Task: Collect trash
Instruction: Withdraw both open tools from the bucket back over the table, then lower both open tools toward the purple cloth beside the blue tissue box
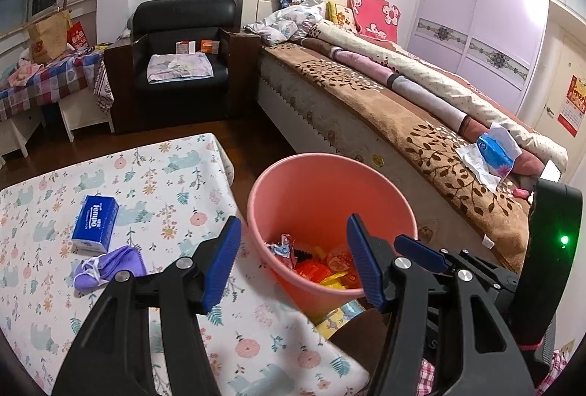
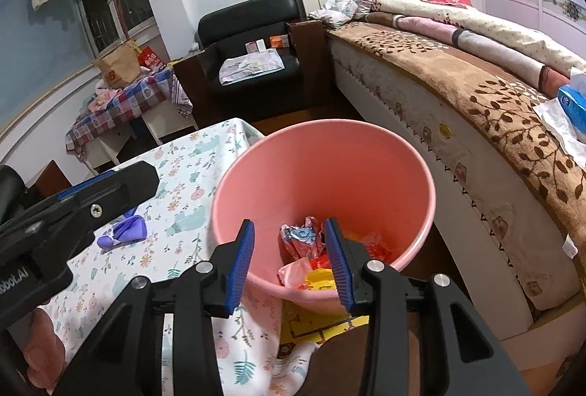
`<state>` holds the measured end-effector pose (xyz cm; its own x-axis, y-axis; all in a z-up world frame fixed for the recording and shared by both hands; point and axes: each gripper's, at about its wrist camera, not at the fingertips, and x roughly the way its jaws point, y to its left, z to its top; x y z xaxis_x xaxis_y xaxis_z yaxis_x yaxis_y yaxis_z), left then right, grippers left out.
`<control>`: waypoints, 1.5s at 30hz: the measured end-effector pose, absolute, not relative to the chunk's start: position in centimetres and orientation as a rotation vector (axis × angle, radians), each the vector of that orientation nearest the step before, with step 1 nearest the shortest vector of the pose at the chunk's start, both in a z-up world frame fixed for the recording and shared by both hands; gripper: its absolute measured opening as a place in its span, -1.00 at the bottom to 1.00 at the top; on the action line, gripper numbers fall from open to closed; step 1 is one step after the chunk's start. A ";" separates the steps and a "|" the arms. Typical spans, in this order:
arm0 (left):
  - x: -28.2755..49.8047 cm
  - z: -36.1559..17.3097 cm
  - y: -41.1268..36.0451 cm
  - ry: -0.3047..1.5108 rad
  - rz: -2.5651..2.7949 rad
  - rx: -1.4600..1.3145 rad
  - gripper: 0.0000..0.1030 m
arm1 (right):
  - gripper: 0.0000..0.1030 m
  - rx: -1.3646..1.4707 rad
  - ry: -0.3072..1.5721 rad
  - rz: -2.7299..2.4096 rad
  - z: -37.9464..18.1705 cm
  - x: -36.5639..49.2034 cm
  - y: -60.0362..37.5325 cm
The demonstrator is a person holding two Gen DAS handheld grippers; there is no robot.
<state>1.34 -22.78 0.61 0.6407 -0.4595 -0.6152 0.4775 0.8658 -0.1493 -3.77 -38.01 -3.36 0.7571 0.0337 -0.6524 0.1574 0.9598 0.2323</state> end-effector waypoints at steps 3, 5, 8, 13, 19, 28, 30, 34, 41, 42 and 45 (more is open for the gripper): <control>1.3 0.4 -21.8 0.700 -0.526 0.029 0.16 | -0.23 0.295 0.709 -0.041 -3.4 -3.7 -37.1; 1.3 0.0 -20.9 0.709 -0.518 0.024 0.16 | -0.23 0.294 0.714 -0.017 -3.6 -3.6 -36.2; 1.6 -0.3 -19.0 0.719 -0.496 0.001 0.16 | -0.23 0.274 0.724 0.029 -3.8 -3.4 -34.5; 2.1 -0.9 -15.2 0.724 -0.428 -0.009 0.16 | -0.19 0.235 0.727 0.121 -3.7 -2.8 -31.5; 2.7 -2.2 -9.6 0.751 -0.331 -0.025 0.16 | -0.11 0.179 0.764 0.235 -4.2 -1.1 -27.7; 3.6 -3.3 -2.2 0.782 -0.203 -0.066 0.16 | -0.02 0.104 0.831 0.396 -5.6 3.1 -21.8; 3.8 -3.3 -0.9 0.782 -0.185 -0.080 0.16 | -0.02 0.097 0.840 0.415 -5.8 4.3 -21.0; 4.4 -3.4 1.1 0.785 -0.154 -0.112 0.16 | 0.03 0.095 0.862 0.466 -6.1 7.2 -19.3; 5.3 -3.5 2.2 0.791 -0.136 -0.129 0.16 | 0.05 0.127 0.936 0.512 -8.3 13.3 -17.4; 5.3 -3.6 2.3 0.792 -0.134 -0.131 0.16 | 0.05 0.136 0.950 0.520 -8.7 13.8 -17.3; 5.7 -3.7 2.5 0.794 -0.131 -0.135 0.16 | 0.06 0.155 1.007 0.536 -10.0 14.9 -16.9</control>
<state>5.66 2.51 -3.70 0.6941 -0.1672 -0.7002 0.0661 0.9833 -0.1693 14.86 -16.91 -10.01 0.4183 0.4948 -0.7617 -0.3548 0.8610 0.3644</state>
